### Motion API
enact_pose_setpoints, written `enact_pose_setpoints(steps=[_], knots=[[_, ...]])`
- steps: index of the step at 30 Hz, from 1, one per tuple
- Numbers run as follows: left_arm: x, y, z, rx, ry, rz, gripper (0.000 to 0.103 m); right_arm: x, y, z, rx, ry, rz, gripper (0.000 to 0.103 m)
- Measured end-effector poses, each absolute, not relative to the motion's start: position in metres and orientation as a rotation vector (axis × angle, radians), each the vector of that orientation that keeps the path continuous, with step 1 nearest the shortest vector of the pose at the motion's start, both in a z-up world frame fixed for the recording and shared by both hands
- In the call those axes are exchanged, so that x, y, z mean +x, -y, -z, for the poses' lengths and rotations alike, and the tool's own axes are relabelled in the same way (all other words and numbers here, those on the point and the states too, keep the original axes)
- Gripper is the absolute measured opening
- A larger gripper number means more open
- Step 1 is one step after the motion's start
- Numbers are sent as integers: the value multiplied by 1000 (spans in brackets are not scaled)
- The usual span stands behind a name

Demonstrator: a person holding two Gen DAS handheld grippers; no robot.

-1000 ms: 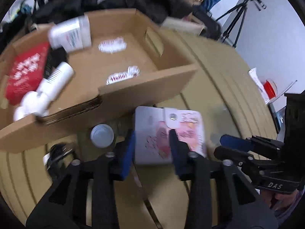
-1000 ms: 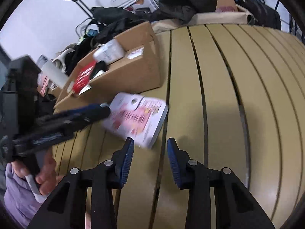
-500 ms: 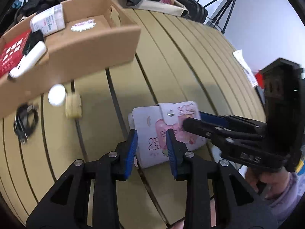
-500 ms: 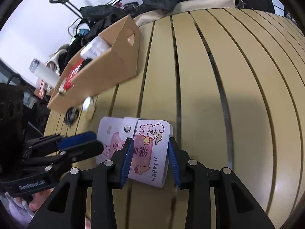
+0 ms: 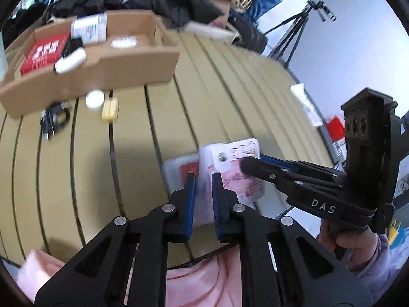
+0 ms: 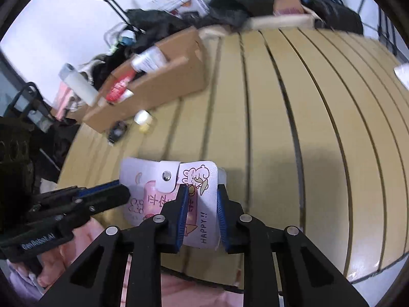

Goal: Organize objects
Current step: 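Grasp the pink card wallet with the left gripper and lift it, then lower the pink card wallet into the cardboard tray and open the left gripper, then move both grippers back toward the remaining items on the table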

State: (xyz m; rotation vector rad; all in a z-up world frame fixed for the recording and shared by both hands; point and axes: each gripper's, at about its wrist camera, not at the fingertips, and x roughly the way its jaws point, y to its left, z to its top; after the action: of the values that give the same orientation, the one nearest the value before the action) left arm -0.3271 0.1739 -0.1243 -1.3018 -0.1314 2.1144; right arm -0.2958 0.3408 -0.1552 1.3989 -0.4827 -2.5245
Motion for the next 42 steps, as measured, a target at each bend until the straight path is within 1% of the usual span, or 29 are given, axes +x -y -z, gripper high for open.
enact_pose_setpoints(steps=[3, 4, 8, 12, 14, 17, 20, 22, 23, 24, 25, 26, 27, 28, 29, 30, 31, 33, 36, 38, 40, 42], knots=[[-352, -171, 97, -1222, 157, -2147, 9, -320, -333, 121, 1295, 442, 2521, 21], [-366, -165, 89, -1209, 168, -2171, 6, -328, -331, 113, 1272, 425, 2530, 19], [-423, -147, 70, -1183, 252, -2200, 3, -380, -318, 76, 1176, 332, 2564, 13], [-488, -132, 49, -1163, 304, -2226, 2, -451, -307, 53, 1127, 306, 2560, 13], [-526, -131, 48, -1188, 283, -2252, 2, -488, -298, 52, 1141, 286, 2552, 13], [-577, -131, 65, -1256, 250, -2277, 2, -548, -288, 67, 1220, 273, 2540, 13], [-624, -141, 114, -1429, 181, -2317, 3, -596, -276, 102, 1355, 211, 2534, 13], [-635, -142, 136, -1458, 164, -2351, 5, -622, -271, 135, 1484, 169, 2534, 13], [-635, -143, 141, -1451, 151, -2344, 8, -630, -267, 150, 1552, 100, 2555, 13], [-629, -143, 143, -1430, 135, -2327, 14, -634, -265, 158, 1589, 42, 2555, 13], [-623, -140, 141, -1397, 127, -2316, 27, -633, -262, 161, 1574, 13, 2544, 13], [-611, -136, 133, -1332, 104, -2319, 37, -630, -260, 157, 1552, -17, 2544, 13], [-606, -133, 126, -1300, 76, -2339, 60, -626, -258, 150, 1532, -51, 2549, 14], [-598, -130, 117, -1271, 33, -2375, 73, -621, -260, 141, 1501, -77, 2562, 24], [-587, -122, 101, -1225, -13, -2425, 76, -617, -262, 129, 1474, -86, 2574, 47], [-582, -117, 88, -1198, -39, -2451, 91, -613, -266, 120, 1456, -83, 2578, 66], [-575, -112, 77, -1182, -62, -2473, 103, -609, -270, 105, 1440, -65, 2575, 96], [-565, -92, 55, -1142, -121, -2573, 103, -598, -278, 78, 1411, -18, 2572, 97], [-555, -66, 33, -1240, -184, -2673, 103, -579, -287, 47, 1403, -4, 2600, 97], [-539, -49, 20, -1267, -149, -2711, 103, -570, -289, 33, 1402, -1, 2606, 97], [-517, -37, 4, -1226, -104, -2734, 103, -552, -292, 22, 1402, 14, 2604, 97], [-499, -33, -10, -1188, -117, -2738, 103, -535, -290, 13, 1407, 23, 2600, 97]])
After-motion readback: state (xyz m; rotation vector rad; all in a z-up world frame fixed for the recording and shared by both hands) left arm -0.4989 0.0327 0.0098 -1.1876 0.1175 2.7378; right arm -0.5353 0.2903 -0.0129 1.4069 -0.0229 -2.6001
